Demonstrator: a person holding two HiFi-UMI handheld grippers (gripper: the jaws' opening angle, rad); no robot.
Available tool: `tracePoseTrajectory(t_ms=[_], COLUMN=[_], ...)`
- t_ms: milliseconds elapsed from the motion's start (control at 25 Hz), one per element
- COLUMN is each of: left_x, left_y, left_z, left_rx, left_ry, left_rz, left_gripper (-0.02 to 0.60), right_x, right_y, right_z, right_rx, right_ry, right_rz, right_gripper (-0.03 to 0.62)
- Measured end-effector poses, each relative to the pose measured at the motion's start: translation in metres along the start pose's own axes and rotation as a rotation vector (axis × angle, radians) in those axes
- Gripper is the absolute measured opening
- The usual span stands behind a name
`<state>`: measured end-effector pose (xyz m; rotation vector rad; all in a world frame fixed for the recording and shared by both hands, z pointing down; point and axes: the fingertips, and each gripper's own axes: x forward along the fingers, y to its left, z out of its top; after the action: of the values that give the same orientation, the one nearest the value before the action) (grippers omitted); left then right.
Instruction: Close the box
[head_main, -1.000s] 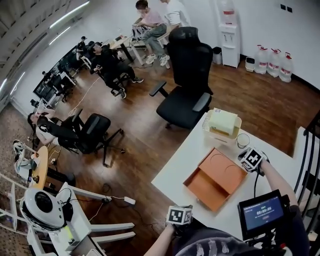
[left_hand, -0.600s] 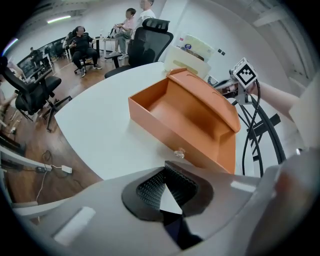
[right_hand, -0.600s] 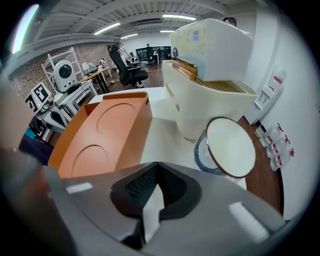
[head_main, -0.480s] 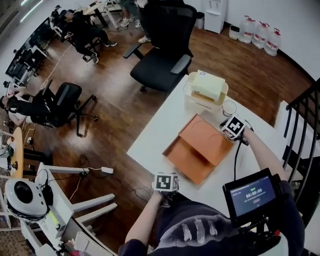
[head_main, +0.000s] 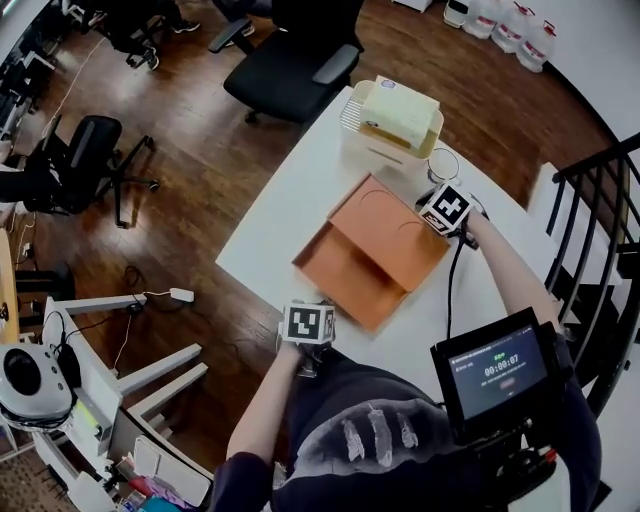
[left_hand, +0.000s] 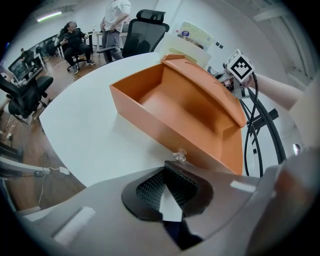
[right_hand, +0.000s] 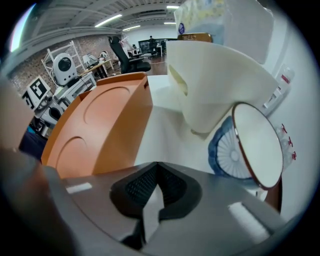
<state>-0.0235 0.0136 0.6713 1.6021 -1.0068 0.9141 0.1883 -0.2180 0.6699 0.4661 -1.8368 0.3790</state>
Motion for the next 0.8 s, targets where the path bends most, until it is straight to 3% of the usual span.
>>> tracePoseTrajectory(t_ms=[480,800], left_x=[0.000,0.002], left_y=[-0.003,-0.015], left_z=[-0.004,0.005], left_rx=[0.047,0.096], left_ry=[0.104,0.102], left_rz=[-0.052,-0.073], left_gripper=[0.015,0.015], right_x=[0.001,0.001], right_y=[0.004,0.008], right_z=[-0.001,-0.002], right_rx=[-0.032,-0.003], right_ry=[0.018,0.023], right_rz=[0.017,0.023], right_gripper=[0.005,0.006])
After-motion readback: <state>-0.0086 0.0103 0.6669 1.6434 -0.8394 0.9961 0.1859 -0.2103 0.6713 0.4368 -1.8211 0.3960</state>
